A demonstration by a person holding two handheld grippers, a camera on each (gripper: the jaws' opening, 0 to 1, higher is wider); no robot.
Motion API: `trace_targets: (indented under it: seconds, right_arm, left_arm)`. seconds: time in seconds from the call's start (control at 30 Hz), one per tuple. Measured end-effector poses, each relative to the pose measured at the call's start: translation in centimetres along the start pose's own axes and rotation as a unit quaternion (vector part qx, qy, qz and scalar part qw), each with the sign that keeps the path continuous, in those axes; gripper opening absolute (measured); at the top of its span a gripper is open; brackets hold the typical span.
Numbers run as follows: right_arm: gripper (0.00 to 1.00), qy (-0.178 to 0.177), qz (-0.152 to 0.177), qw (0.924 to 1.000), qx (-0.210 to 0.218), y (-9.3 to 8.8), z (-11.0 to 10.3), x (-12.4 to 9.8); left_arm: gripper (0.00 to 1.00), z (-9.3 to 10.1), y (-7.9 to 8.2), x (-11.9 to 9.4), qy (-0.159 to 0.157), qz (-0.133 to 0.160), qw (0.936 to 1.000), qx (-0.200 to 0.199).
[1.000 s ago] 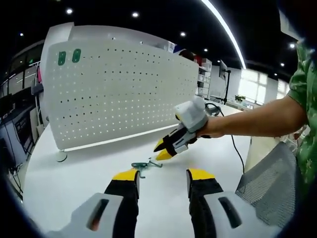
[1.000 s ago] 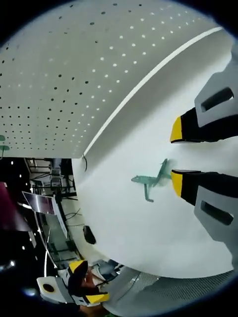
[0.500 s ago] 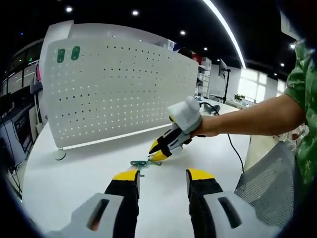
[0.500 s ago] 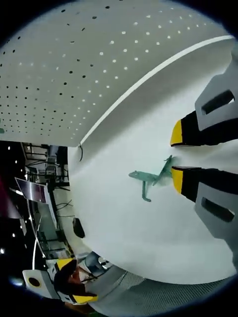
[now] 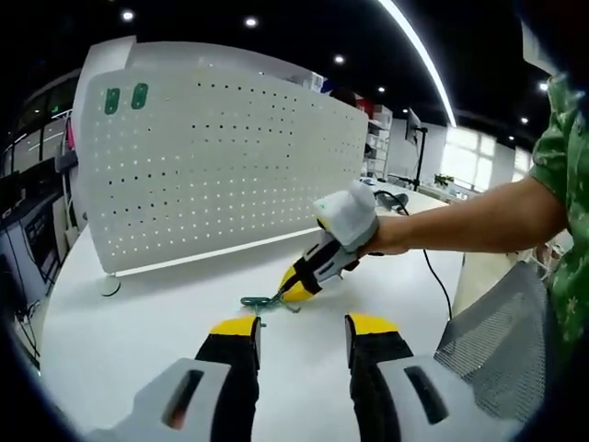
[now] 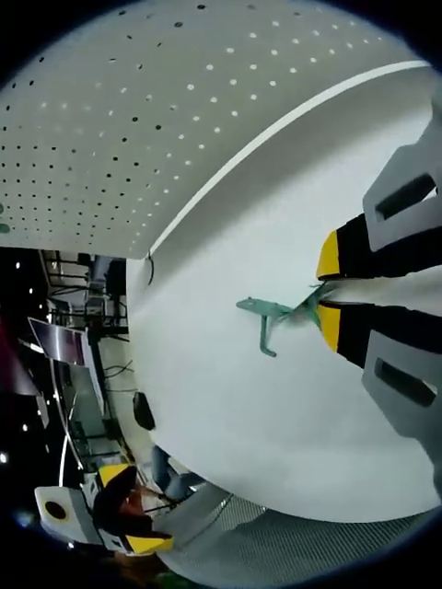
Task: Insert the hook assembly into the mounting plate slot until the hook locks in place.
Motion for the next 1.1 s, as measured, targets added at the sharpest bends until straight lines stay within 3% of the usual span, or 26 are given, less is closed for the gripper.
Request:
trace_targets:
  seconds: [0.53,1.1]
  right_arm:
    - [0.04,0.002,0.023,0.9993,0.029,-0.28,-0.49,-0.16]
    - [0.01,-0.006,0.017,0.9992,0.035,-0.08,-0.7,-0.82]
  left_arm:
    - [0.37,0.15,-0.16,0.09,-0.004,-0.004,1.0,-0.001]
    - [0.37,0.27,-0.19,0.06,-0.006,-0.005,1.0,-0.005]
Point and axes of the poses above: the point that each gripper's makers call its tool centre point, and the gripper's own axes: x roughly forward along the fingers, z roughly to its right, y roughly out of its top, the point moved 3 cm from there along -x, roughly backward along the fingers, and after that the axes turned 5 degrees about z, right-handed, at the moved point
